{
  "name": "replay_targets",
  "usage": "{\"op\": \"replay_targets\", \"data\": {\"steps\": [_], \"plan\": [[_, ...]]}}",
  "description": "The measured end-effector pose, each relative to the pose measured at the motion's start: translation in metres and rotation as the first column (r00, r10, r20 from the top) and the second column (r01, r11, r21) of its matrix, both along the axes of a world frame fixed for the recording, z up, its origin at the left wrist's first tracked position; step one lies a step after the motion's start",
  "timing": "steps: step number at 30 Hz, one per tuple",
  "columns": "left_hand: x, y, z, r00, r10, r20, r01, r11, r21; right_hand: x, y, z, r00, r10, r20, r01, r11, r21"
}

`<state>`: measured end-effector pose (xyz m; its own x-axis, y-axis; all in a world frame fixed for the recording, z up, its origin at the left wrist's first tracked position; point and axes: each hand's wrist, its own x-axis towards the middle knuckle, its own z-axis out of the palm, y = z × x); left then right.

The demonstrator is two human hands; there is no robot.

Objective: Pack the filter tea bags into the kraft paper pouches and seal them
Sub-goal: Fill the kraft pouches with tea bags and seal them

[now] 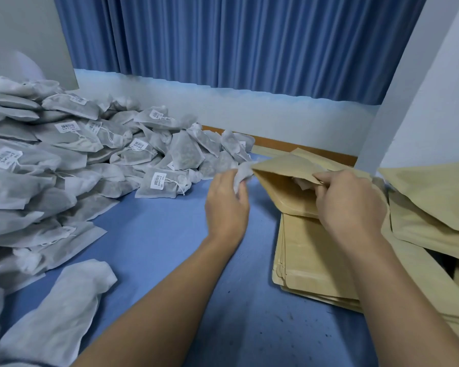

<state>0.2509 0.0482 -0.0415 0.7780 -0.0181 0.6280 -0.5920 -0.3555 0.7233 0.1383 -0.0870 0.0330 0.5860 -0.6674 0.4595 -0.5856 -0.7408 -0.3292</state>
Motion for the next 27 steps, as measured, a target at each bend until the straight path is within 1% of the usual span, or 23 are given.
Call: {"op": "replay_targets", "data": {"steps": [1,2,3,5,6,7,8,10,11,12,14,15,16,18,19,20,21,22,23,24,25,26,27], "plan": [[-0.011,0.000,0.008,0.987,-0.017,0.162,0.038,0.991,-0.128,0.000,0.000,-0.001,1.000,0.004,0.005,-0.004,1.000,0.004],[-0.024,-0.002,0.014,0.946,-0.020,0.324,0.080,0.981,-0.175,0.000,0.000,-0.001,1.000,0.005,0.009,-0.005,1.000,0.011],[-0.036,-0.004,0.016,0.887,-0.041,0.461,0.124,0.981,-0.150,0.000,0.000,-0.001,1.000,0.003,0.010,-0.004,1.000,0.020],[-0.057,-0.011,0.012,0.787,-0.148,0.598,0.147,0.988,0.051,0.000,-0.002,-0.001,1.000,0.017,0.005,-0.017,0.999,0.035],[-0.063,-0.014,0.011,0.777,-0.229,0.586,0.147,0.972,0.185,0.000,-0.003,-0.001,1.000,0.029,0.007,-0.029,0.999,0.043],[-0.065,-0.021,0.012,0.807,-0.288,0.516,0.143,0.942,0.304,0.000,-0.003,0.000,0.999,0.031,0.016,-0.032,0.998,0.055],[-0.064,-0.029,0.018,0.860,-0.320,0.397,0.155,0.906,0.395,0.000,-0.003,0.001,0.999,0.026,0.028,-0.027,0.997,0.065],[-0.052,-0.052,0.031,0.944,-0.315,0.095,0.232,0.842,0.488,0.002,-0.002,0.004,0.998,0.020,0.054,-0.023,0.997,0.073],[-0.042,-0.063,0.035,0.952,-0.302,-0.060,0.289,0.810,0.511,0.002,-0.001,0.005,0.998,0.025,0.057,-0.029,0.997,0.072],[-0.032,-0.072,0.037,0.929,-0.308,-0.203,0.369,0.788,0.493,0.002,0.001,0.004,0.998,0.029,0.049,-0.032,0.997,0.072],[-0.017,-0.085,0.032,0.855,-0.348,-0.383,0.498,0.756,0.425,0.001,0.004,0.001,1.000,0.027,0.009,-0.027,0.997,0.067],[-0.014,-0.084,0.024,0.823,-0.365,-0.435,0.538,0.747,0.390,0.001,0.004,-0.001,0.999,0.025,-0.022,-0.024,0.998,0.063],[-0.015,-0.079,0.016,0.805,-0.396,-0.442,0.557,0.761,0.332,0.001,0.004,-0.004,0.999,0.021,-0.050,-0.018,0.998,0.053],[-0.019,-0.060,0.002,0.802,-0.477,-0.360,0.565,0.802,0.196,0.001,0.006,-0.009,0.997,0.003,-0.081,-0.001,1.000,0.022],[-0.021,-0.050,-0.002,0.818,-0.487,-0.307,0.552,0.815,0.177,0.002,0.007,-0.011,0.995,-0.008,-0.095,0.009,1.000,0.009],[-0.021,-0.040,-0.003,0.843,-0.486,-0.231,0.530,0.824,0.201,0.002,0.008,-0.013,0.994,-0.021,-0.107,0.020,1.000,-0.003],[-0.021,-0.030,-0.002,0.883,-0.459,-0.095,0.468,0.852,0.235,0.002,0.008,-0.014,0.993,-0.030,-0.114,0.029,0.999,-0.015],[-0.020,-0.020,0.001,0.921,-0.377,0.092,0.349,0.908,0.231,0.002,0.008,-0.014,0.993,-0.035,-0.116,0.032,0.999,-0.026],[-0.017,-0.010,0.006,0.931,-0.233,0.282,0.199,0.969,0.144,0.001,0.007,-0.013,0.993,-0.038,-0.110,0.035,0.999,-0.033],[-0.012,0.001,0.012,0.914,-0.056,0.403,0.047,0.998,0.033,0.001,0.007,-0.012,0.994,-0.043,-0.105,0.039,0.999,-0.036],[-0.003,0.012,0.015,0.896,0.114,0.429,-0.113,0.993,-0.027,0.000,0.006,-0.010,0.993,-0.051,-0.107,0.047,0.998,-0.040],[0.008,0.025,0.014,0.899,0.245,0.364,-0.273,0.962,0.026,0.000,0.005,-0.008,0.992,-0.059,-0.113,0.054,0.998,-0.044],[0.022,0.038,0.009,0.918,0.342,0.201,-0.379,0.905,0.192,0.000,0.005,-0.007,0.991,-0.063,-0.118,0.058,0.997,-0.045]]}}
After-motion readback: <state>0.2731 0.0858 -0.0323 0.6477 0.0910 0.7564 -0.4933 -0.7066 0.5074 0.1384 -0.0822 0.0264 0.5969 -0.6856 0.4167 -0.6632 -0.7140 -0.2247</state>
